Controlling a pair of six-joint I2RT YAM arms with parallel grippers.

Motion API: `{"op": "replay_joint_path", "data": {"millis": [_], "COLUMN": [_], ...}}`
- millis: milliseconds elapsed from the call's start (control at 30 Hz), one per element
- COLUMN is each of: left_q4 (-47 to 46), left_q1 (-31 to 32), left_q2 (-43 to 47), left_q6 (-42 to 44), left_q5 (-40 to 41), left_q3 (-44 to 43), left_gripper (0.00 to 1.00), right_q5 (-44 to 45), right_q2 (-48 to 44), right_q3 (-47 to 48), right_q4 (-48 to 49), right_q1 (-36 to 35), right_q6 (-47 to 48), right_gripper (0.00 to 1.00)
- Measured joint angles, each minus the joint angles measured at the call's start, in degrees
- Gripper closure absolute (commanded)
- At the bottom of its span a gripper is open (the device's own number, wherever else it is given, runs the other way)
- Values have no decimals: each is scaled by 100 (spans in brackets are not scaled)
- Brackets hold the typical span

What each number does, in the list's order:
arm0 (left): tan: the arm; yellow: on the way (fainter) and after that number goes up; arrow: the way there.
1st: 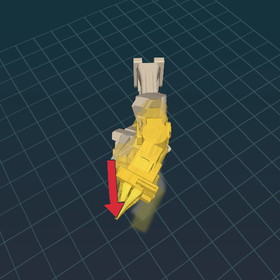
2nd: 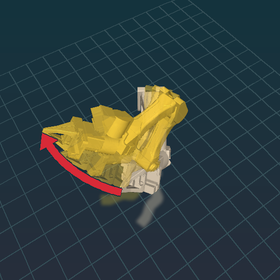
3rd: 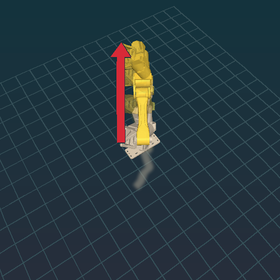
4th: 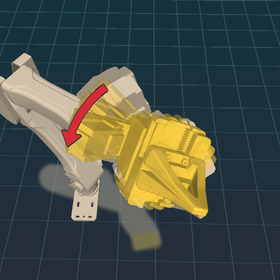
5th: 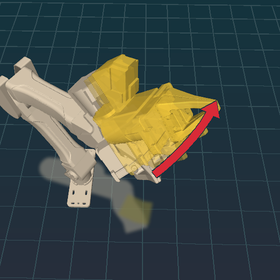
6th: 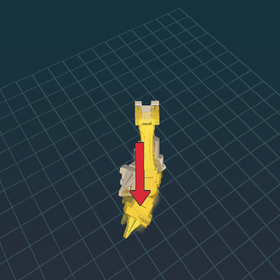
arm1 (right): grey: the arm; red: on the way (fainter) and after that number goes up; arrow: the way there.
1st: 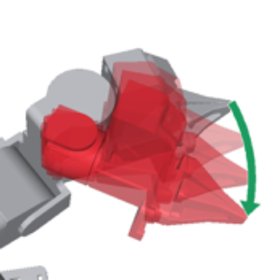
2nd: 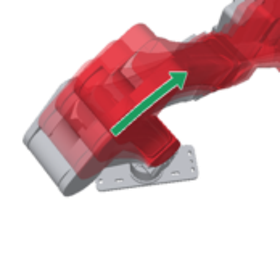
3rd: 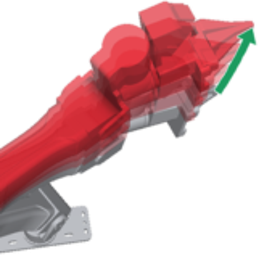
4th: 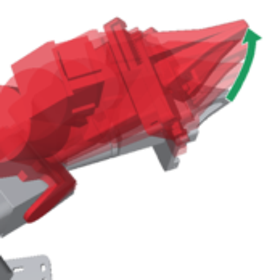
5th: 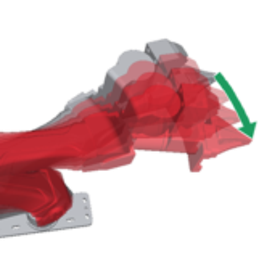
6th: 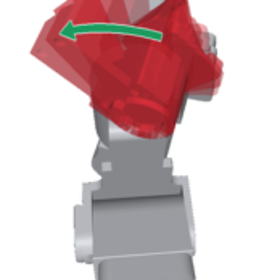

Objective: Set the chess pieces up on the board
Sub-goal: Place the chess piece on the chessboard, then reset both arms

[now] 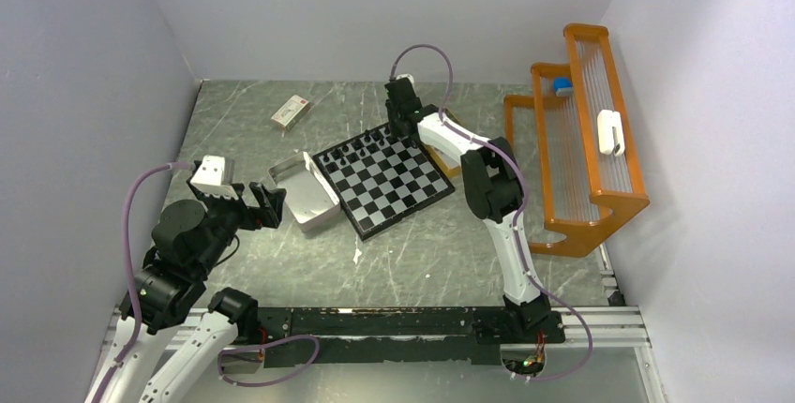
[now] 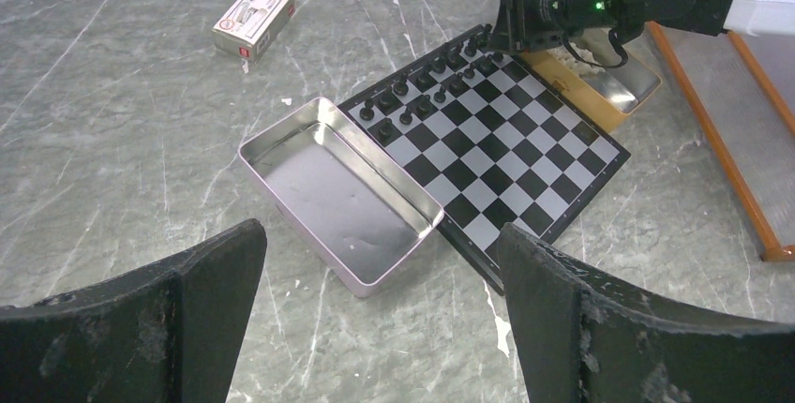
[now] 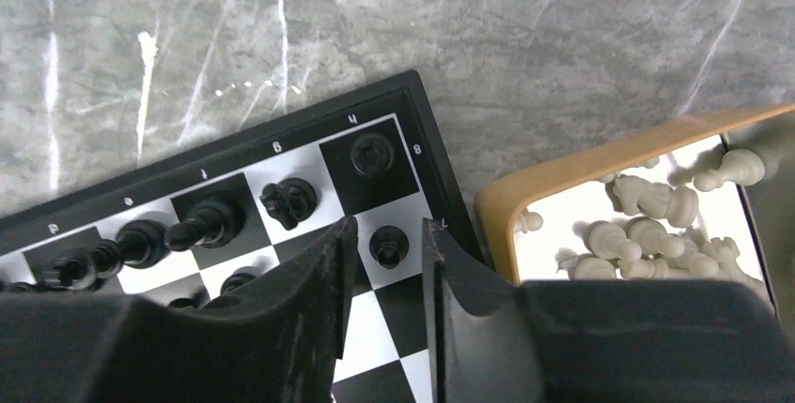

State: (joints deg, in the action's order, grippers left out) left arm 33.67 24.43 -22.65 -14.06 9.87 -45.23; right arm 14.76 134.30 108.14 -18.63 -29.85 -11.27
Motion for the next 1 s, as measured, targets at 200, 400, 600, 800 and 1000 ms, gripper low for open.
{"op": "replay_joint_path", "data": {"millis": [200,400,600,800,1000], "left_q4": [0,0,-13,-85,101], "left_q1": [0,0,0,0,-2], "left_q2": [0,-20,-111,-625,-1515], "left_q6": [0,0,-2,-4,-94], "left_q5": [0,0,-4,-221,-682], "left_q3": [0,0,20,4,-595], "left_gripper": [3,3,3,3,3], "right_q5": [-31,-66,-313,-702,-1246], "right_q2": [-2,-267,-1690,-3869,-6159], "right_q3": [304,299,-691,-2072,-3764], "right_q4": [-57,-271,-328,-254,-175], "right_q1": [2,11,17,24,26], "right_q6": [7,15,-11,-142,-334], "right_gripper": [55,35,2,0,0]}}
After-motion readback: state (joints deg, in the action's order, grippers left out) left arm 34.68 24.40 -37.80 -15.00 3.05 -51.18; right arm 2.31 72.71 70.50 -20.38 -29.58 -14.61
